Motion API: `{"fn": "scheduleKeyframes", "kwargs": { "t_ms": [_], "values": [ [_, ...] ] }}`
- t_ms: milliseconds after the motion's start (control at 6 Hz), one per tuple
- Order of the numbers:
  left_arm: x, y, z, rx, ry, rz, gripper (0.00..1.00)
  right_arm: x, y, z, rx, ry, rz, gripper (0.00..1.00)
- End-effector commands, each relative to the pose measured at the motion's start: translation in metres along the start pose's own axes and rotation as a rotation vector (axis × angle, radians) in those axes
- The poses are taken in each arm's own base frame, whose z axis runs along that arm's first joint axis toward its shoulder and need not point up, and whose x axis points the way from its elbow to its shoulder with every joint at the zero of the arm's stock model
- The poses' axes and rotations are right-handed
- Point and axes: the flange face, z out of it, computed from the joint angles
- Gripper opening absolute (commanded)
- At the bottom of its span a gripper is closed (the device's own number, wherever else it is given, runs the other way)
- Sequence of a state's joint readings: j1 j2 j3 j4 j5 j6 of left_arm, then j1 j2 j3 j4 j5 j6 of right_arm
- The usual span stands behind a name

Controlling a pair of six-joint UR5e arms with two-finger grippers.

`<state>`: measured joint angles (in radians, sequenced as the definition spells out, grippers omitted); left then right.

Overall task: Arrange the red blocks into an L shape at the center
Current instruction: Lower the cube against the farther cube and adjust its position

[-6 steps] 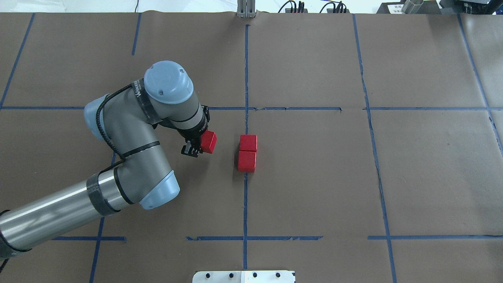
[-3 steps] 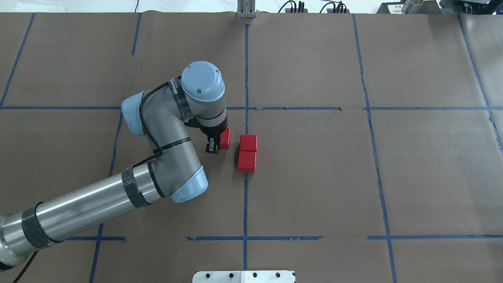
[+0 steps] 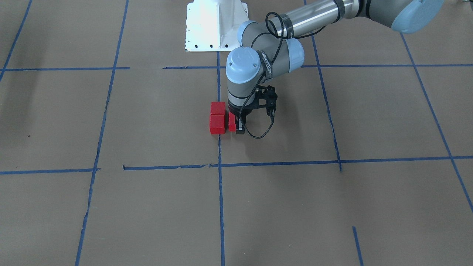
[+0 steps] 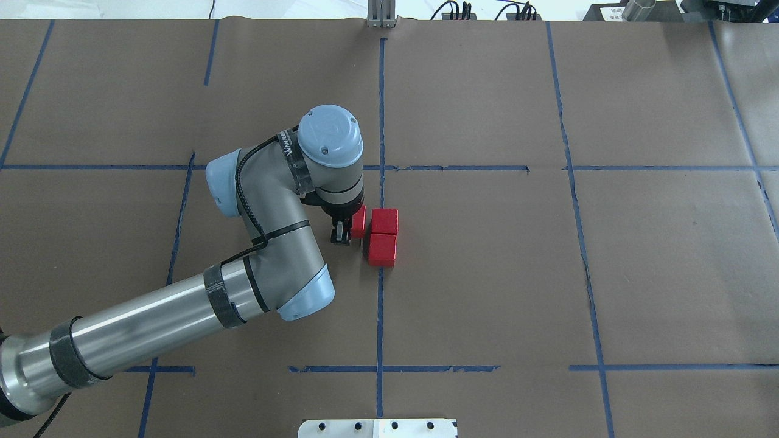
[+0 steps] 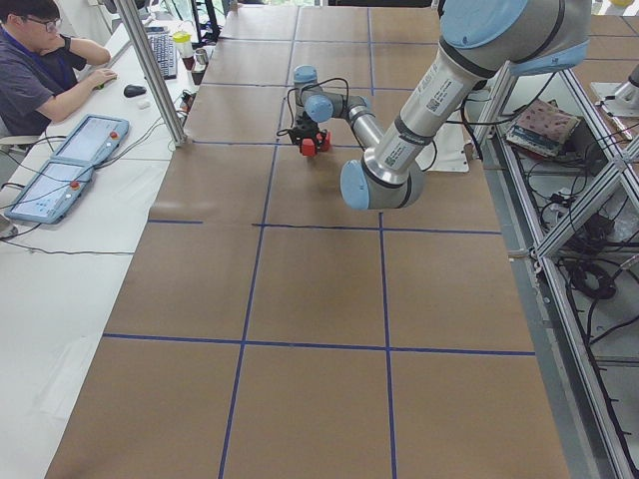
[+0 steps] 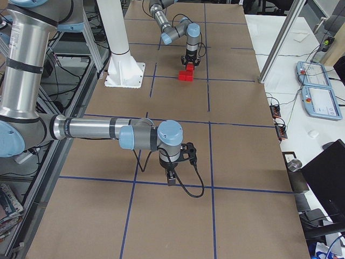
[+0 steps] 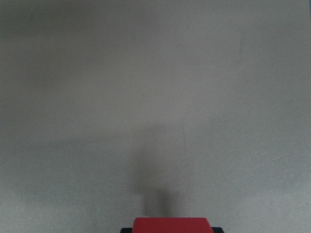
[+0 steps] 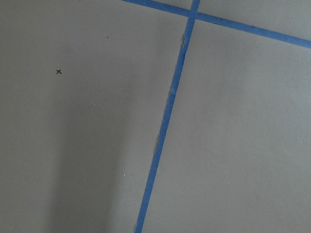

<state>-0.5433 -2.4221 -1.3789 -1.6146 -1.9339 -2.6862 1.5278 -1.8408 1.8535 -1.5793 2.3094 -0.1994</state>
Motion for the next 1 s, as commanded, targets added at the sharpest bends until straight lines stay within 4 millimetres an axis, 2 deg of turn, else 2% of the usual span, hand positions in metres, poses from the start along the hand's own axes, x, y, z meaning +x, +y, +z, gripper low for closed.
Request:
{"fn": "scheduleKeyframes", "kwargs": {
  "t_ms": [0,833],
  "values": [
    [-0.0017,0.0074,0.0028,-0.004,0.017,-0.006,0.32,0.0000,0.0000,0.0001,0.000,-0.001,0.000,1.00],
    [-0.0054,0.0098,0.0103,0.008,0.022,-0.035,0.35,0.0009,0.0010,0.0011,-0.002,0.000,0.002,1.00]
  ]
}}
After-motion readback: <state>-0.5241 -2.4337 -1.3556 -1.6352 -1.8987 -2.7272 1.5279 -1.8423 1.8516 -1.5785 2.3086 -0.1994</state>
